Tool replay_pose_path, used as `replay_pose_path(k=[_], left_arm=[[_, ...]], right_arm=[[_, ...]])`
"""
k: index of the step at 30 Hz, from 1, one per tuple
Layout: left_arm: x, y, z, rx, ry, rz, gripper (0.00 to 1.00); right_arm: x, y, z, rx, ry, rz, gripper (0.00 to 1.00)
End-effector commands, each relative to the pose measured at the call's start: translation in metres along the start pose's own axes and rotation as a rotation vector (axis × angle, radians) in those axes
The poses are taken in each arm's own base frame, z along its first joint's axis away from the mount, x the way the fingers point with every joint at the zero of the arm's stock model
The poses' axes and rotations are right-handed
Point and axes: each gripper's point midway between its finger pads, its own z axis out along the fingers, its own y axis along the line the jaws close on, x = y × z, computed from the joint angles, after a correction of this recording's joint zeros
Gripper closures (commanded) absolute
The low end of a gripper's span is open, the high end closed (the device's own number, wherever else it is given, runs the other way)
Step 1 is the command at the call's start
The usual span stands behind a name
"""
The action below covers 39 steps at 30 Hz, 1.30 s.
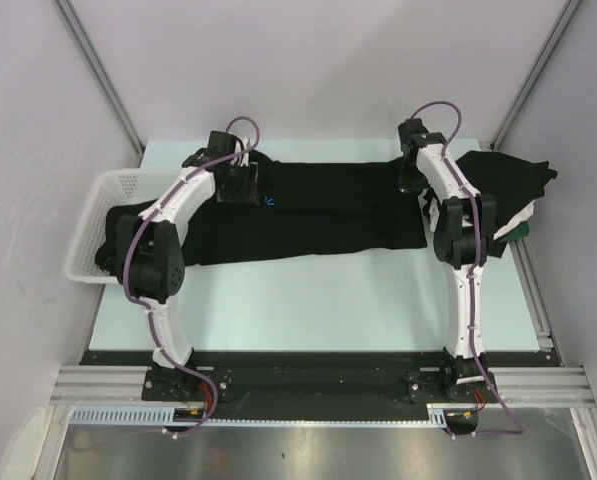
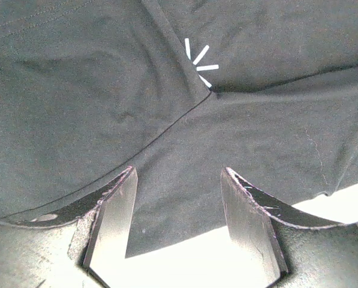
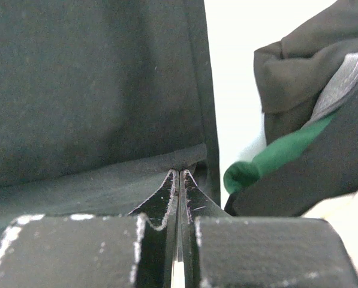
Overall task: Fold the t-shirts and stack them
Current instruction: Fold the flattened tshirt in 1/3 of the way
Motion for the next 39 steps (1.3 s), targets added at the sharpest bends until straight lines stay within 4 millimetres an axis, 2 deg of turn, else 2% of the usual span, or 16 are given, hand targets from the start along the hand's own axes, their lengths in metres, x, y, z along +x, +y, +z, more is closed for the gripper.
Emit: replay_pose_path(k=[1, 5, 18, 26, 39], left_arm=[[-0.014, -0.006, -0.025, 0.006, -0.068, 0.038, 0.37], [-0.013, -0.006, -0.026, 0.004, -0.065, 0.039, 0.37], [0.004, -0.003, -0.028, -0.008, -0.016, 0.06, 0.36], [0.007, -0.003, -0.026, -0.009, -0.005, 0.06, 0.37], [0.004, -0.007, -0.017, 0.002, 0.008, 0.064, 0.37]], right_arm=[[-0.019, -0.01, -0.002, 0.019, -0.047, -0.001, 1.0], [-0.025, -0.012, 0.005, 0.019, -0.06, -0.005, 1.0], [-0.058, 0.003, 0.021, -0.006, -0.177, -0.032, 1.0], [-0.065, 0.008, 0.026, -0.008, -0.203, -0.045, 1.0], [-0.086, 0.003, 0.013, 0.003, -0.279, -0.044, 1.0]])
